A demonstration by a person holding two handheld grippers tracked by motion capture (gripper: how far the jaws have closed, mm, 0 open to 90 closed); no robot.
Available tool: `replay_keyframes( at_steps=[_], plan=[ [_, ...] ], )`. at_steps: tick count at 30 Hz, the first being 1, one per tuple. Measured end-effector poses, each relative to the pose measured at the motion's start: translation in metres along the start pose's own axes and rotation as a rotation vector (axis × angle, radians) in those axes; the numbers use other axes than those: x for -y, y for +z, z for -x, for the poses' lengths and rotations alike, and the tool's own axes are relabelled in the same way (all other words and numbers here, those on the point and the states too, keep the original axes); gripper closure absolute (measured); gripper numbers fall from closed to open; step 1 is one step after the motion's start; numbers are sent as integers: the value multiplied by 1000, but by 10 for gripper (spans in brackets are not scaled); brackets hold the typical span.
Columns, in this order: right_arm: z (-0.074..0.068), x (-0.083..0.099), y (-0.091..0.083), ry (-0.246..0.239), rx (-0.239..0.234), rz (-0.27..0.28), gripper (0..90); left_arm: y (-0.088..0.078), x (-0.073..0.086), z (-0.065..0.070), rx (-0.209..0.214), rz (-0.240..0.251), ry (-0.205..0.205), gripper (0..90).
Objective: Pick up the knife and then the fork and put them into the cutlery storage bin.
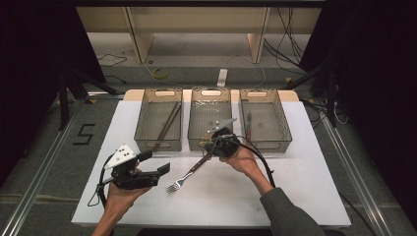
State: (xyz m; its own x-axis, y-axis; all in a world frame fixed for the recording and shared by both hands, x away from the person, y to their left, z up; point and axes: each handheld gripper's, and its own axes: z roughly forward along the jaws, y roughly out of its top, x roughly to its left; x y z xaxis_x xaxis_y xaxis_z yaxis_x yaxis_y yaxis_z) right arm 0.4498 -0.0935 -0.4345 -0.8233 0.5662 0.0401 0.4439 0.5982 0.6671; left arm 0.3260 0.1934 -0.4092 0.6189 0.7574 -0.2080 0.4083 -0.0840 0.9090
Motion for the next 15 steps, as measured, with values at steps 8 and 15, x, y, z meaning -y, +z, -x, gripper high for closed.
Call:
replay_keyframes(
  at_steps=[8,15],
  plan=[
    [1,1,27,7,22,-29,900,0,0,0,1,0,-1,155],
    [3,4,39,10,33,-45,900,0,0,0,3,0,0,155]
  ],
)
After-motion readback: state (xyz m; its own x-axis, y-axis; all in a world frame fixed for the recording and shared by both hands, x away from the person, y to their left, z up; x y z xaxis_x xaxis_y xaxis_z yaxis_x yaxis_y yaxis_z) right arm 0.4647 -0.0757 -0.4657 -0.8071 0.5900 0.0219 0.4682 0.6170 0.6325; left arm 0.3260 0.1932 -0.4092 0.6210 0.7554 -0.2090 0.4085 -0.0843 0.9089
